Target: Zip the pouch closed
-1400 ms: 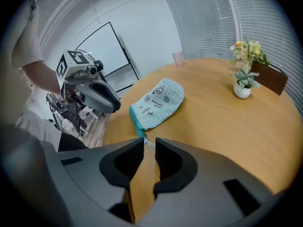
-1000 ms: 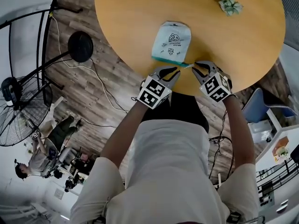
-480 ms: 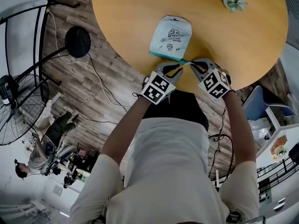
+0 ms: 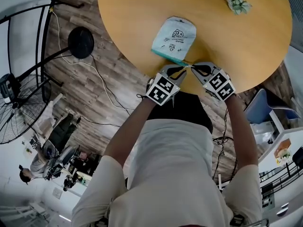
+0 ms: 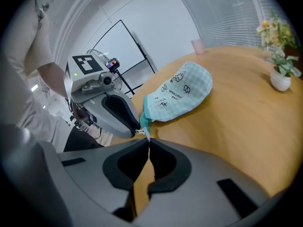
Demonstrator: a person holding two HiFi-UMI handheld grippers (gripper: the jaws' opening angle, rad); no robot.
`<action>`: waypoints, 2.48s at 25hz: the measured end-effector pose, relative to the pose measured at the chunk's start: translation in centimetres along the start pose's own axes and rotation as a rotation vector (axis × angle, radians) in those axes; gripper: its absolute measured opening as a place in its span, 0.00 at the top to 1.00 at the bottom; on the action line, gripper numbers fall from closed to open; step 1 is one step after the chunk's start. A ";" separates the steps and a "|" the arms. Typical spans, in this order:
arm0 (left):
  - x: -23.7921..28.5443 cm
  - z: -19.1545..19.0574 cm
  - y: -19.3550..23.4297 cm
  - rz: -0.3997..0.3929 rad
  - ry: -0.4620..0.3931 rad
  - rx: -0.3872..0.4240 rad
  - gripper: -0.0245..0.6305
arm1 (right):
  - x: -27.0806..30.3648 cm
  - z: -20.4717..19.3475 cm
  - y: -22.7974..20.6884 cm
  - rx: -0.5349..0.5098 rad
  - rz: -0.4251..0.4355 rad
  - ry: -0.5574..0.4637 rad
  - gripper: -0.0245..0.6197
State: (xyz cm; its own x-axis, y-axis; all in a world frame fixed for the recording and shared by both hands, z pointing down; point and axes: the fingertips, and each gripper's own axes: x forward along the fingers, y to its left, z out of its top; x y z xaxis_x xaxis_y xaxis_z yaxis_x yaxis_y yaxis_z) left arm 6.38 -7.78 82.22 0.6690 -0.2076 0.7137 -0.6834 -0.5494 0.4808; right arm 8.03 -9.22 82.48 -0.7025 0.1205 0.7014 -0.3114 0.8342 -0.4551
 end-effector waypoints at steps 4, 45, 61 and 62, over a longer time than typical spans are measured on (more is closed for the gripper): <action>-0.4 0.5 0.2 0.008 -0.007 -0.001 0.87 | -0.2 1.0 0.6 0.055 0.027 -0.035 0.95; -11.2 6.8 -0.5 0.001 -0.065 0.043 0.93 | -7.2 7.9 3.8 0.415 0.086 -0.309 0.96; -16.0 7.4 1.5 0.086 -0.114 0.036 0.93 | -12.7 6.2 2.4 0.358 -0.116 -0.293 0.96; -16.2 7.4 1.9 0.088 -0.115 0.035 0.93 | -12.8 6.0 2.2 0.355 -0.135 -0.288 0.96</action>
State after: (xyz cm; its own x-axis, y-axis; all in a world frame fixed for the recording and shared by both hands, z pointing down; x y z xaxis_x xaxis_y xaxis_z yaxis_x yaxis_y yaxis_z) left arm -3.58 -11.39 67.79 0.6371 -0.3463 0.6886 -0.7318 -0.5524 0.3992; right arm 12.51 -12.20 69.17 -0.7740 -0.1725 0.6093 -0.5761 0.5910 -0.5646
